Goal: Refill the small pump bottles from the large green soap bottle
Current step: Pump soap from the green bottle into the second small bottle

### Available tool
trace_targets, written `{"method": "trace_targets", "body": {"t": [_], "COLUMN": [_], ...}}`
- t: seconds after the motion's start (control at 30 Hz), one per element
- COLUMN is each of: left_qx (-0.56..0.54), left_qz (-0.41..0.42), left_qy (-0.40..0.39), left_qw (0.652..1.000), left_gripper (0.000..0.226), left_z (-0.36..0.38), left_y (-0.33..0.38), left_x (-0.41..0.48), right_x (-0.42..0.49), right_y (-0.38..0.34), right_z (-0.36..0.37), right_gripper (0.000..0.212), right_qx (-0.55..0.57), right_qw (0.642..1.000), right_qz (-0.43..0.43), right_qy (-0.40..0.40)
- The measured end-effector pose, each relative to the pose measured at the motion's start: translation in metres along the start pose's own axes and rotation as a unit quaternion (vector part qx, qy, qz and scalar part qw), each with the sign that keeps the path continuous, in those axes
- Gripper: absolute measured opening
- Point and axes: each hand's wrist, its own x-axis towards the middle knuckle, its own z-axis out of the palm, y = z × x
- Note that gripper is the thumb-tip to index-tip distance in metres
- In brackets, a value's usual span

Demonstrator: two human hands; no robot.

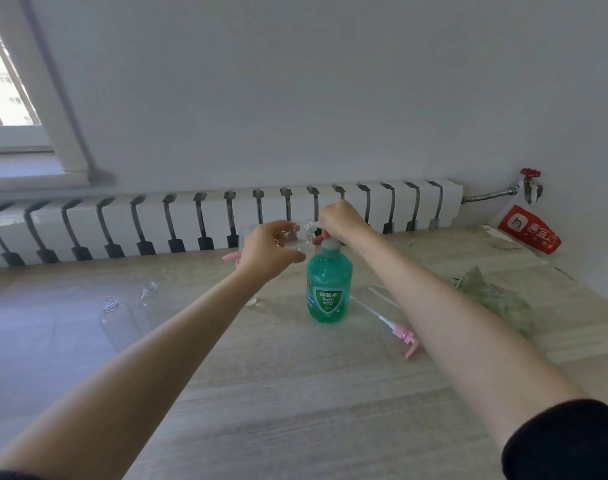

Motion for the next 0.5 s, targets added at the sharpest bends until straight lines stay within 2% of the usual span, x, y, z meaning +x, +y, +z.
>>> {"method": "trace_targets", "body": {"t": [0.07,0.27,0.33,0.4,0.43,0.5], "left_qx": [0.004,0.021,0.031,0.031,0.028,0.014], "left_qz": [0.007,0.029,0.039,0.048,0.052,0.055], "left_qy": [-0.005,-0.017,-0.016,-0.011,-0.010,-0.008], "left_qw": [1.000,0.999,0.999,0.998,0.998,0.998], "left_gripper": [0.054,0.056,0.055,0.054,0.053,0.051], "left_z": [0.001,-0.004,-0.004,-0.003,-0.002,-0.001], "left_y": [0.001,0.002,0.003,0.002,0.001,-0.002], "left_x": [0.000,-0.002,-0.002,-0.004,-0.005,-0.006], "right_x": [-0.001,-0.002,0.003,0.009,0.009,0.005], "right_y": [-0.002,-0.018,-0.024,-0.030,-0.031,-0.032], "right_z": [-0.006,-0.016,-0.017,-0.015,-0.012,-0.006], "right_gripper": [0.025,0.011,0.017,0.033,0.036,0.036], "right_qx": [-0.038,-0.139,-0.105,-0.136,-0.174,-0.173], "right_qw": [0.999,0.984,0.991,0.990,0.984,0.984], "right_qz": [-0.019,0.005,0.012,0.026,0.030,0.027], "right_qy": [-0.029,-0.112,-0.076,-0.017,-0.012,0.019]}}
